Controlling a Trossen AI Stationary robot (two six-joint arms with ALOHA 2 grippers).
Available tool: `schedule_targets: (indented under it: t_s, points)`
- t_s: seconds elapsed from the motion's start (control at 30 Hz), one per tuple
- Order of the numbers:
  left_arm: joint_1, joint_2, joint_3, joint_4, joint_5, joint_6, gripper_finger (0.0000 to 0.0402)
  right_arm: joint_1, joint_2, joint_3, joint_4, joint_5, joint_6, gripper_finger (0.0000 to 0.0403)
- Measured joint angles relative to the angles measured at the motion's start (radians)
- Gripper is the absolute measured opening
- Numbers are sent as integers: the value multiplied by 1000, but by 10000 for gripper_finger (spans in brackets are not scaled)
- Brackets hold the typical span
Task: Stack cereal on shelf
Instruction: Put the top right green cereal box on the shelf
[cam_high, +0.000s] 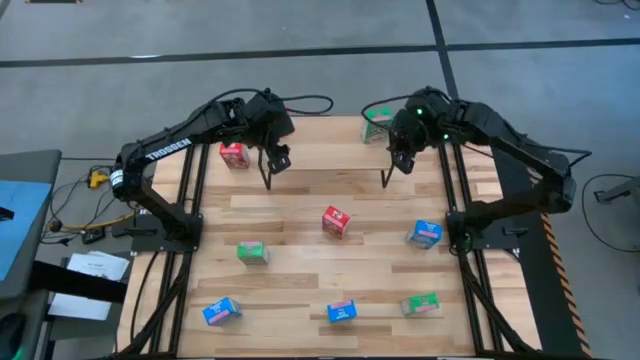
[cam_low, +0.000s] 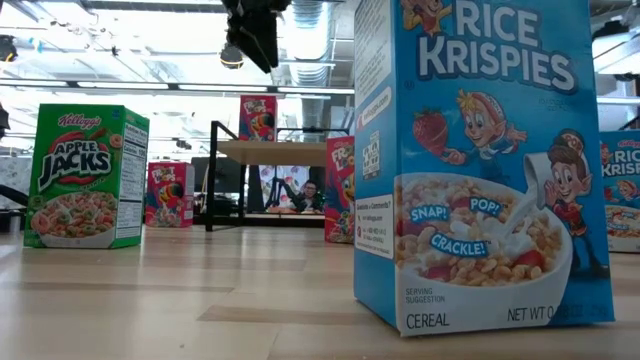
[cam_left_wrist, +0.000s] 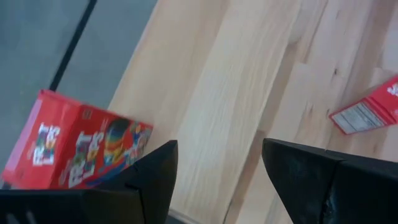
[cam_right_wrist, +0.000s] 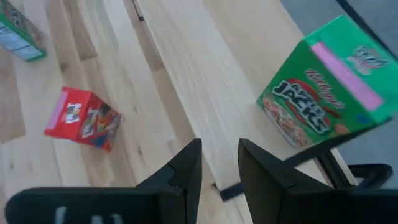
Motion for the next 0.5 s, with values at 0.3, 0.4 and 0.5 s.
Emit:
schedule_targets:
  t_s: [0.3,0.4,0.5]
  points:
    - [-4,0,-11,35,0,-31,224,1,10,-141,200,3,-68,127]
    - [-4,0,-11,43,0,-32,224,1,39,-155,232,8,-93,127]
    - [-4,0,-11,54,0,-33,224,1,71,-162,264,24,-114,127]
